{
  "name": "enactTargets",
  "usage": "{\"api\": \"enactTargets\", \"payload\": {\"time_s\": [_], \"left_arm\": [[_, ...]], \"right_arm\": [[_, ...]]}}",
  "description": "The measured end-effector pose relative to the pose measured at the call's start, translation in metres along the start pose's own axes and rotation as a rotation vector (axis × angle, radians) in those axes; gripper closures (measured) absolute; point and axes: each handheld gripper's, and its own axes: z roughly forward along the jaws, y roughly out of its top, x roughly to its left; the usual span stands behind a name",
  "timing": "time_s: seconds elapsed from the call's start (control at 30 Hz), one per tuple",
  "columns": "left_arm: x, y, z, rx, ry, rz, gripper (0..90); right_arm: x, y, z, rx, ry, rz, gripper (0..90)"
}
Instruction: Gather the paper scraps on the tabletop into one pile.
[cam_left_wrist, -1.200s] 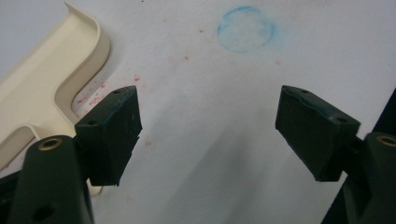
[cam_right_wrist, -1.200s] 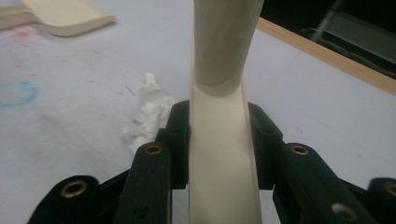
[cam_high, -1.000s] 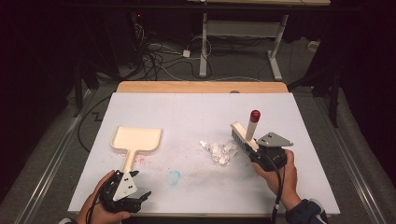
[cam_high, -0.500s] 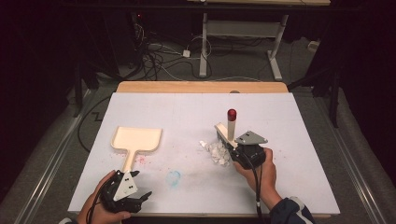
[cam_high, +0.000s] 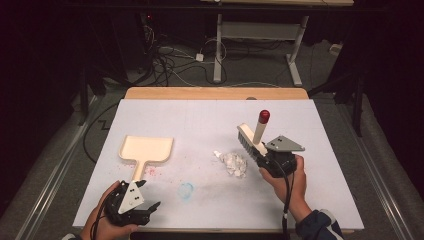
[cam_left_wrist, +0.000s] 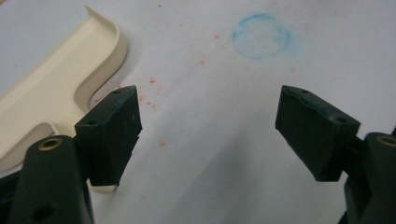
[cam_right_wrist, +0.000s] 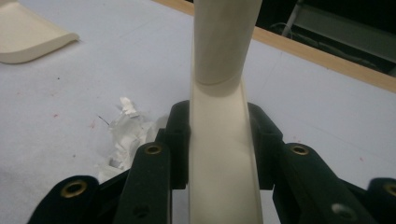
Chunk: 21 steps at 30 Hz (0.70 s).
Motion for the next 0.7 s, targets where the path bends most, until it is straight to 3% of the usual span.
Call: {"api": "enactTargets", "payload": {"time_s": [0.4,0.7], "left_arm": [[0.002,-0.001,0.0,0.013,0.025,-0.002,21.7],[0.011,-0.003,0.002,0.02,0.065,-0.054,22.0]], "right_arm": [[-0.016,-0.003,-0.016,-0.014,0.022,-0.068,67.7],[-0.029,-0.003,-0.03,-0.035,0.069,-0.104,67.8]]}}
